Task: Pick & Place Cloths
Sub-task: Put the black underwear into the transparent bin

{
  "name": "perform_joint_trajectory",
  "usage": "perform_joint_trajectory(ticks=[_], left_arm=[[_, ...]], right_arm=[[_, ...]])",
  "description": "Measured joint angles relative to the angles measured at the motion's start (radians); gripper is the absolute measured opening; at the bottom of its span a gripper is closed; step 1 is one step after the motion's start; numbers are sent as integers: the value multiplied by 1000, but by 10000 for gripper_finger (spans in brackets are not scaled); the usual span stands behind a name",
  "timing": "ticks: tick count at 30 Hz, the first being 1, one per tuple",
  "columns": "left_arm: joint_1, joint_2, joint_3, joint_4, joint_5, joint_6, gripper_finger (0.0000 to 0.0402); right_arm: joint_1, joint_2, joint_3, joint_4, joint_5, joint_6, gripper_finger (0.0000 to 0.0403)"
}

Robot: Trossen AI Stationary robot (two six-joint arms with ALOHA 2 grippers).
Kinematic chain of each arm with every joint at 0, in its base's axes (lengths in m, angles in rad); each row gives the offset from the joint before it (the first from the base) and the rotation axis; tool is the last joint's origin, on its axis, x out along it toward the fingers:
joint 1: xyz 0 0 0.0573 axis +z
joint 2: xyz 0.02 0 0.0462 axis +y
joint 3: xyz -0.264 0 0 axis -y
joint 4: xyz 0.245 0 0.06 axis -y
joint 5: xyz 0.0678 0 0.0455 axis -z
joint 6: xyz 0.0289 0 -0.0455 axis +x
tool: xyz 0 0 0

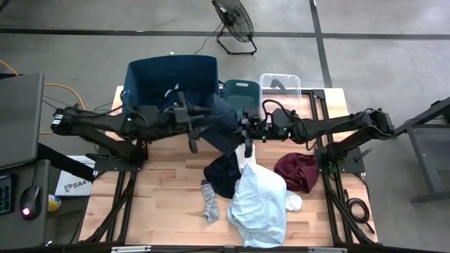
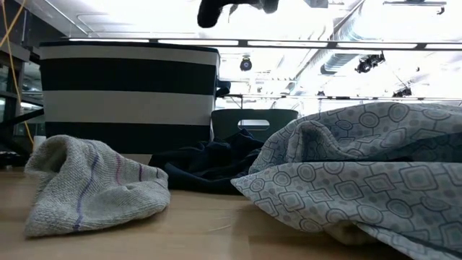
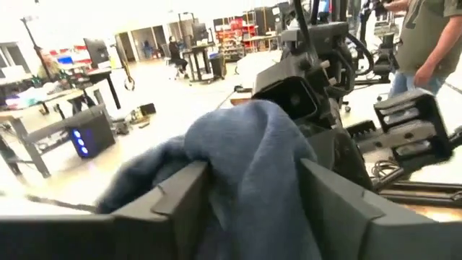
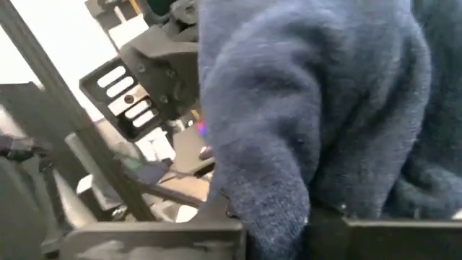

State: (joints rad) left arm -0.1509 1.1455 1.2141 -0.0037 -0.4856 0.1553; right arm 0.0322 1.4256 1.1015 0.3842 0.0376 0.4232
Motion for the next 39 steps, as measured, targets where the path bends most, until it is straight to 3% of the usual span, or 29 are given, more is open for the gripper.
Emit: perform_joint_trajectory(ticks=[6, 15, 20, 29, 39], left_arm=[[0, -115, 2, -28, -8, 24, 251], [0, -263, 1, -141, -7, -102, 255], [0, -286, 1, -168, -7, -133, 255], [0, -284, 1, -196, -6, -135, 255], [0, -284, 1, -228, -3, -138, 255]], right_arm=[[-13, -114, 0, -148, 108, 3, 6], [-83, -320, 0, -445, 393, 90, 5], [-168, -386, 0, -639, 478, 160, 5], [-331, -368, 0, -945, 473, 164, 5], [-472, -276, 0, -1030, 347, -150, 4]])
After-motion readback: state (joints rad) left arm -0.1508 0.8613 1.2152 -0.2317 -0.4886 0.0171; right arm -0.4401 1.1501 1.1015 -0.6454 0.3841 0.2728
